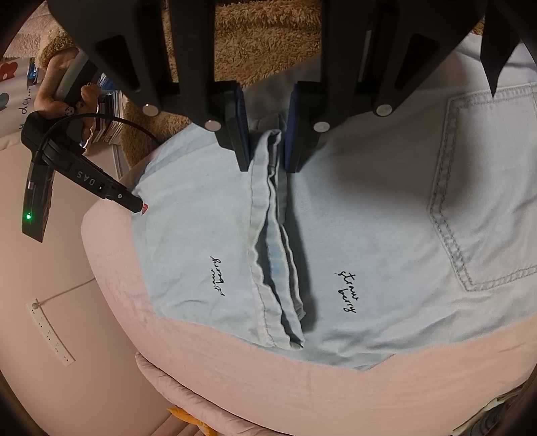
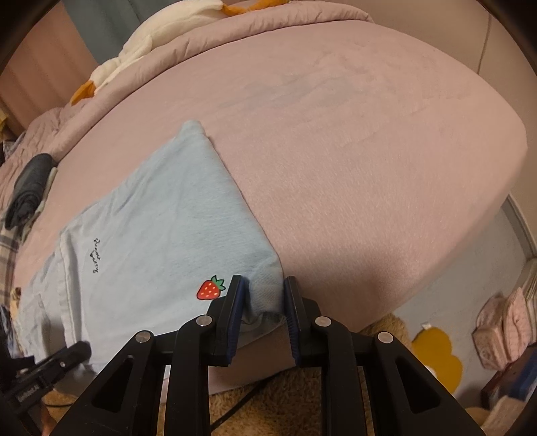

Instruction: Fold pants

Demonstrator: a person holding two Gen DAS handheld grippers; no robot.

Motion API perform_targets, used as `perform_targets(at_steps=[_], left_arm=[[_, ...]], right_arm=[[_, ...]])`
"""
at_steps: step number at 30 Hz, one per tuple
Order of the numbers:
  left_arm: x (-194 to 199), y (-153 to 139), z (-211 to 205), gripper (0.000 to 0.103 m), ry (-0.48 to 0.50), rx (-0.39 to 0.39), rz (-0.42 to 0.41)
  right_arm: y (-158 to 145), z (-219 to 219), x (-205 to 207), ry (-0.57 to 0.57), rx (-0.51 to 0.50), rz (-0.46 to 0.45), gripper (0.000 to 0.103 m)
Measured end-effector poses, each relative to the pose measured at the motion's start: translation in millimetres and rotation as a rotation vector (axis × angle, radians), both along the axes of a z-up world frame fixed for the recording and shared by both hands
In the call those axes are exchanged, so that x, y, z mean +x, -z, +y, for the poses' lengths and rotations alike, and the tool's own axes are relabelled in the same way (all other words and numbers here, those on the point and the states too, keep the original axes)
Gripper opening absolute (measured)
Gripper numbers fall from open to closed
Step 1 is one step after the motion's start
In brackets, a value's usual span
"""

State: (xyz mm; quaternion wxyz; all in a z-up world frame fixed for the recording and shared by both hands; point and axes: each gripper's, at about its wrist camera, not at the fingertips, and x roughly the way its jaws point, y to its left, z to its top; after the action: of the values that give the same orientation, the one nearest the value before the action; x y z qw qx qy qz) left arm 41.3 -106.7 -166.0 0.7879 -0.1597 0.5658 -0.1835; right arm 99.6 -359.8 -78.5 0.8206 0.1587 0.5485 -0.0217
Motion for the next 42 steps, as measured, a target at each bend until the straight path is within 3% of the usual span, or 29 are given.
perform_targets(at_steps=[2,4,6,8,11,13,18,22,24,29,32,34,35,42], left_arm=[[-1.9,-4.3,5.0,0.024,-0.009,-0.019,-0.001],[-6.8,-12.5,14.0,0.033,-0.039,-0.015,-0.019],[-13.7,-24.7,25.4,0.044,-0.072,-0.001,-0.063],[-21.4,-39.8,41.9,0.048,-0.12,0.049,-0.117],[-31.7,-58.9,68.3,0.071,-0.189,0.076,-0.175],[-41.8,-73.9,96.1,0.084,-0.268,0.089,-0.214],[-66.5,-90.2,161.3,0.1,-0.47,0.115,-0.26],[-81.5,-80.5,205.1,0.099,-0.619,0.146,-0.216],[-90.1,-69.4,216.4,0.099,-0.667,0.123,-0.187],[-100.4,-47.2,219.8,0.098,-0.685,0.113,-0.127],[-101.1,-29.7,218.4,0.097,-0.687,0.077,-0.076],[-98.1,-15.5,218.4,0.081,-0.686,0.009,-0.016],[-96.7,-7.6,217.9,0.08,-0.69,-0.03,0.012],[-83.9,-16.2,206.4,0.066,-0.697,0.04,-0.046]], right_arm=[[-2.2,2.8,0.9,-0.006,-0.016,0.002,0.022],[-7.1,7.4,1.5,-0.017,-0.059,-0.002,0.024],[-13.8,13.1,0.5,-0.017,-0.121,-0.012,0.04],[-24.7,21.4,-1.7,-0.031,-0.193,-0.047,0.053],[-38.1,33.6,-2.6,-0.061,-0.222,-0.076,0.057],[-47.1,43.7,-3.1,-0.087,-0.243,-0.101,0.071],[-67.3,69.3,-6.8,-0.168,-0.247,-0.168,0.075],[-81.8,89.8,-9.6,-0.244,-0.211,-0.223,0.079],[-87.3,98.0,-10.5,-0.279,-0.18,-0.254,0.079],[-98.4,117.2,-14.5,-0.362,0.044,-0.312,0.081],[-95.3,125.6,-14.7,-0.382,0.115,-0.313,0.087],[-92.6,135.0,-13.5,-0.397,0.127,-0.306,0.087],[-91.6,140.3,-13.8,-0.407,0.123,-0.3,0.087],[-90.4,142.6,-15.4,-0.393,0.121,-0.273,0.087]])
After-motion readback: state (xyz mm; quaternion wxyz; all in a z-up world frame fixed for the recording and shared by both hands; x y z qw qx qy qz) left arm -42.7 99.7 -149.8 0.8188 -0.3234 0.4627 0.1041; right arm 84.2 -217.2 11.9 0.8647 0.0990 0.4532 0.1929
